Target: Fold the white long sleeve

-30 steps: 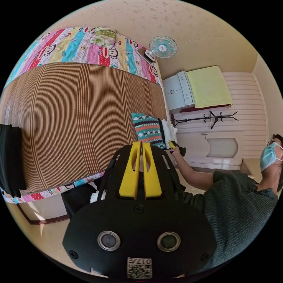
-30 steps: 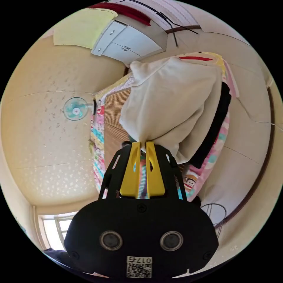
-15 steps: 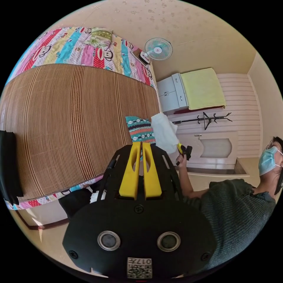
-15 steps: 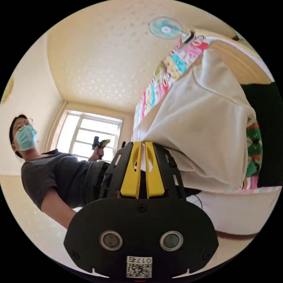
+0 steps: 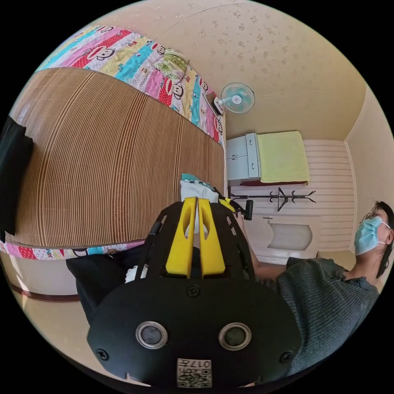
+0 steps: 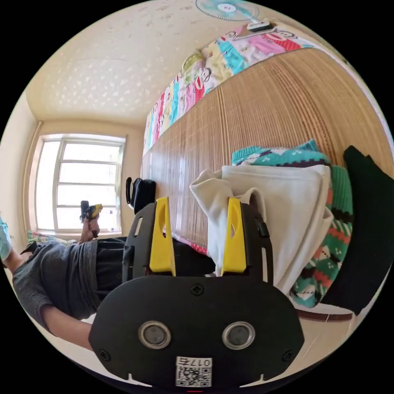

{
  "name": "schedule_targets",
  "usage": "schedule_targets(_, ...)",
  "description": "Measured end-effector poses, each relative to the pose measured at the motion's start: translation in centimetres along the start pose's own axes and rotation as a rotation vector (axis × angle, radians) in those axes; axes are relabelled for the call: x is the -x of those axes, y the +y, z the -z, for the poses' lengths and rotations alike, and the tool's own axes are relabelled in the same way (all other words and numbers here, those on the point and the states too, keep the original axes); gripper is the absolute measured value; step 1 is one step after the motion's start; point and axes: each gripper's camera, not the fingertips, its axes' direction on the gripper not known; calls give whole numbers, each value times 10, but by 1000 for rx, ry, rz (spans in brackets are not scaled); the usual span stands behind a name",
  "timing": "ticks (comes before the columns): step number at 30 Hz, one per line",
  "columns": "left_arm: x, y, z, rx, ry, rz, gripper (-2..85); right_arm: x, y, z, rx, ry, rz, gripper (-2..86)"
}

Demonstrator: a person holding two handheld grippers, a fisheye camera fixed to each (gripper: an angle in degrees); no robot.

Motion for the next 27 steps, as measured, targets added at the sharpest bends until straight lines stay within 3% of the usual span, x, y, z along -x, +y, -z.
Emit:
schedule_targets(4, -2, -12, -6, 25, 36, 8, 43, 0, -12, -70, 310, -17, 10, 56)
schedule_targets(6, -2, -22, -16, 75, 84, 16, 64, 7, -2, -86, 293, -182, 55, 44)
schedule_targets(8, 1, -34, -35, 164, 125, 39, 96, 13, 19, -96, 183, -528, 99, 37)
schedule_targets(10, 6, -48, -63, 272, 161, 67, 123, 20, 36, -107, 166, -650, 121, 33)
schedule_targets(13, 15, -68, -113, 384, 236, 124, 156, 43, 60, -118, 152, -682, 160, 28)
schedule_targets(17, 14, -96, -173, 530, 195, 117, 224, 92, 81, -134, 255, -705, 263, 22)
schedule_targets(22, -20, -113, -184, 633, 134, -58, 192, 160, 100, -154, 331, -748, 420, 19)
schedule_targets(24, -31, -100, -190, 814, 89, -144, 109, 181, 109, -163, 338, -734, 459, 17)
schedule_targets(27, -22, -90, -148, 770, 64, -165, 54, 206, 127, -173, 283, -745, 513, 15)
